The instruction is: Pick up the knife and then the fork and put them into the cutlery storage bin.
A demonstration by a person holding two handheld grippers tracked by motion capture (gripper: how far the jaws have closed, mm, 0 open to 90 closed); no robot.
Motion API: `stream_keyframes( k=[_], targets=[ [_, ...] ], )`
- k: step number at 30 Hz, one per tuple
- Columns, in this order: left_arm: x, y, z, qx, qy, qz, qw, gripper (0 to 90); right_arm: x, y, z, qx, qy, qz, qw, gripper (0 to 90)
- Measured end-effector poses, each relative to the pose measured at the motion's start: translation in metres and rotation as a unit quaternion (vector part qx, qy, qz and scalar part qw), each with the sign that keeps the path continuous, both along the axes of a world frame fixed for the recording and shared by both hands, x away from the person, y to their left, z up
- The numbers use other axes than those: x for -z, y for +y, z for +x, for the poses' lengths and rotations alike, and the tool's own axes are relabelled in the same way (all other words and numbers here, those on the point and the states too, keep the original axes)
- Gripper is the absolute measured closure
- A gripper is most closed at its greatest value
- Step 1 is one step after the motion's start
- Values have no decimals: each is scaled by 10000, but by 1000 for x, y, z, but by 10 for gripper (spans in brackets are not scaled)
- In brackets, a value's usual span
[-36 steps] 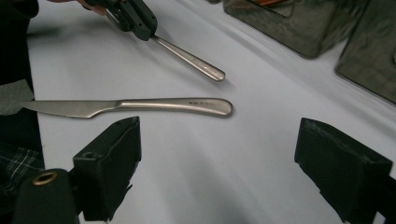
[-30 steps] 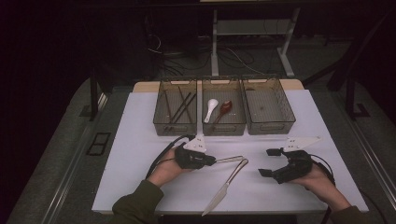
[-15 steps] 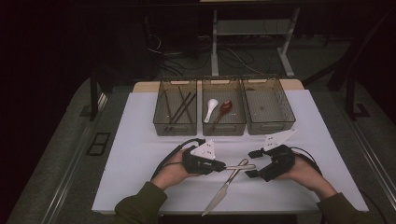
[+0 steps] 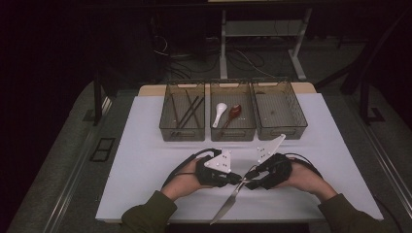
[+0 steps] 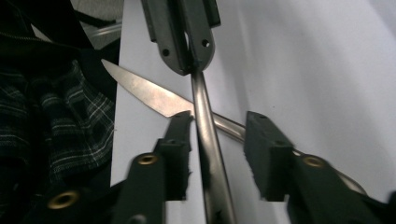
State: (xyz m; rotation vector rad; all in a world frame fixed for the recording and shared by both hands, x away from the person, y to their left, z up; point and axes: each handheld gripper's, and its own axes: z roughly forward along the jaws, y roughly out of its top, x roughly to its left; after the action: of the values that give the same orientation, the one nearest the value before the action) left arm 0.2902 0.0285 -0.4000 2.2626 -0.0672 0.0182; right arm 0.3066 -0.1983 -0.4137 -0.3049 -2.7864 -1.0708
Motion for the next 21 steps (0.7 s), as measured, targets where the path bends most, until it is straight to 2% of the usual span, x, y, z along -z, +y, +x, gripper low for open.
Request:
stream_keyframes(
  k=[4, 6, 12, 14, 18, 21],
  targets=[
    [1, 0, 0, 3, -35, 53, 10000, 840, 2, 3, -1, -136, 88, -67, 9998, 764],
    [1, -1, 0, 42, -16, 57, 10000, 839, 1, 4, -2, -229, 18, -116, 9997, 782],
    [3, -1, 0, 42, -10, 96, 9999, 843, 3, 7, -4, -395, 40, -196, 9990, 862],
    [3, -1, 0, 32, -16, 71, 10000, 798, 3, 6, -3, -424, 93, -207, 9988, 863],
    [2, 1, 1, -62, 30, -8, 10000, 718, 3, 5, -3, -397, 50, -268, 9988, 862],
    [2, 4, 3, -220, 130, -99, 9996, 644, 4, 5, -3, -378, 57, -280, 9989, 862]
  ],
)
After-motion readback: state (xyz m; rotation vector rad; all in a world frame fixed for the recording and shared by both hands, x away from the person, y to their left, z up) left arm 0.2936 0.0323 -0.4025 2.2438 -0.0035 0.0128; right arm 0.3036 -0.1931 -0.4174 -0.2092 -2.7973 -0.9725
